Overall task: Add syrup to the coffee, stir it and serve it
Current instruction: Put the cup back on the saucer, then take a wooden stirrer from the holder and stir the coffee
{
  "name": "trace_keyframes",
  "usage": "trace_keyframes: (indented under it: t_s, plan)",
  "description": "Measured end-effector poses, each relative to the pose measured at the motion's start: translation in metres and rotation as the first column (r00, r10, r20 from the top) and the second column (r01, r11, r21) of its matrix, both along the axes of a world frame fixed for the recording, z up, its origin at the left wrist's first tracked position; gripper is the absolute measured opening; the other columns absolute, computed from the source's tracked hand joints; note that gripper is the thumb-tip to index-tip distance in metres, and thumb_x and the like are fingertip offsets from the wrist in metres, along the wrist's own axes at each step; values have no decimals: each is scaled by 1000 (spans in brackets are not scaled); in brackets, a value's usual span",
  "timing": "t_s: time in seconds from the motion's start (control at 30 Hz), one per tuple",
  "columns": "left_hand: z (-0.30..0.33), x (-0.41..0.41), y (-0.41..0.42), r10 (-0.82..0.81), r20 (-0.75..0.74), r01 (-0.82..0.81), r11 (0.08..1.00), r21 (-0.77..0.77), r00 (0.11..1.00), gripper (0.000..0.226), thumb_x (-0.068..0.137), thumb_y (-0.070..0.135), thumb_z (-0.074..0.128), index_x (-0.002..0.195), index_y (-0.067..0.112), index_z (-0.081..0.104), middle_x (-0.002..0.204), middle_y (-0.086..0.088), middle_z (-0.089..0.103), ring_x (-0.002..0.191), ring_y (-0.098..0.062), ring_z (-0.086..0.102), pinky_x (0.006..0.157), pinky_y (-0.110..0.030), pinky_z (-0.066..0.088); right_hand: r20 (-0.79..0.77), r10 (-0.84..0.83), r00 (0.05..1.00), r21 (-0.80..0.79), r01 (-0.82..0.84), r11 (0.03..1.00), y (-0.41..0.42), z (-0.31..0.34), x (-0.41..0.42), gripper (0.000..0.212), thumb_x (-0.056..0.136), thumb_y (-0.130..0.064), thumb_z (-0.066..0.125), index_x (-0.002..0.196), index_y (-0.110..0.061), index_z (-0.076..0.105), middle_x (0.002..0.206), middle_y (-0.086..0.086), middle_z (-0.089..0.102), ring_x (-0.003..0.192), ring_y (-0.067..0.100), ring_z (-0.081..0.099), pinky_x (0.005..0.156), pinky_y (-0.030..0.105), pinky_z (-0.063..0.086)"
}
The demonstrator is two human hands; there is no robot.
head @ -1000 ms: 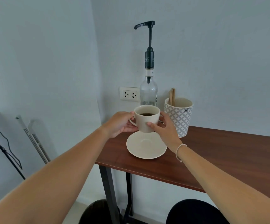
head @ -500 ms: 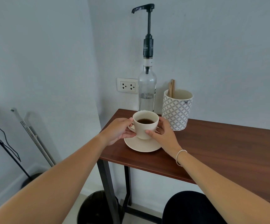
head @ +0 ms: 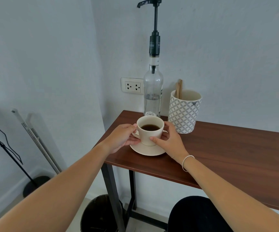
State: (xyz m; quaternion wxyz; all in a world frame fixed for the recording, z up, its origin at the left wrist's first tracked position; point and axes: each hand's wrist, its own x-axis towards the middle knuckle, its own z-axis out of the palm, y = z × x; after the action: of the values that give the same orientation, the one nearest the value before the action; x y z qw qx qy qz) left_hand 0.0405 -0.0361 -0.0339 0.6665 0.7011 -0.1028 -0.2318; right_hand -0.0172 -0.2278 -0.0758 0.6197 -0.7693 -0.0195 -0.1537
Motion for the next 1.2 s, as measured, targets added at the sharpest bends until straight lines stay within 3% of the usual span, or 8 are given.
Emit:
trace_keyframes:
  t_s: [0.27,0.5,0.6,0.7,0.83,0.93,1.1,1.2]
  plan:
    - [-2,-3,1,7,18,-7,1000,-27,1000,24,96,30,49,85,9,56,105,-18,67,91,-22,72,75,-28,59,9,-4,1000,6,4,1000,1,1,-1,65,70,-23,80,120,-30,39,123,-3,53,113,14,55,94,27,47]
    - [-2,-7,1,22,31,-21,1000,-23,999,23,95,32,51,95,12,61,106,-18,67,91,-22,72,75,-28,59,93,-134,987,98,125,987,-4,20,-6,38,84,-25,66,116,-27,46,105,-11,57,96,-4,56,71,0,44]
    - [-2,-8,0,24,22,-23,999,-23,999,27,94,33,52,106,10,61,108,-19,68,92,-23,72,81,-33,59,173,-210,962,72,200,977,-12,44,-2,30,85,-26,64,112,-22,51,100,-5,61,91,-6,58,77,6,47]
    - [-2,-9,1,23,13,-22,999,-45,1000,29,93,34,53,108,10,60,109,-17,68,92,-23,72,79,-31,59,244,-328,913,46,327,944,-24,73,10,18,85,-24,63,103,-18,61,87,-13,62,76,-13,57,72,5,44]
    - [-1,-11,1,24,10,-23,998,-63,1000,31,92,34,54,107,7,60,111,-17,67,95,-24,71,80,-30,59,280,-447,849,-24,472,881,-46,108,27,15,85,-22,58,86,-11,68,77,-6,64,74,6,59,70,15,48]
    - [-1,-12,1,33,1,-33,997,-66,999,32,92,33,55,107,5,58,112,-17,66,96,-24,70,78,-28,59,313,-503,805,-80,550,831,-58,128,40,19,84,-20,57,86,-4,67,72,-8,60,67,2,54,63,5,42]
    - [-1,-12,-1,54,-9,-55,997,-51,998,23,92,32,54,99,12,61,111,-15,66,96,-23,69,77,-27,59,200,-551,811,-256,586,769,-73,144,66,18,85,-17,54,88,-5,67,94,7,67,85,15,57,72,23,42]
    - [-2,-11,-1,47,-7,-48,997,-53,999,21,92,33,54,95,13,61,109,-13,68,95,-21,70,76,-26,59,116,-550,827,-436,540,720,-77,146,80,28,87,-20,53,81,3,67,88,19,68,88,31,63,71,33,48]
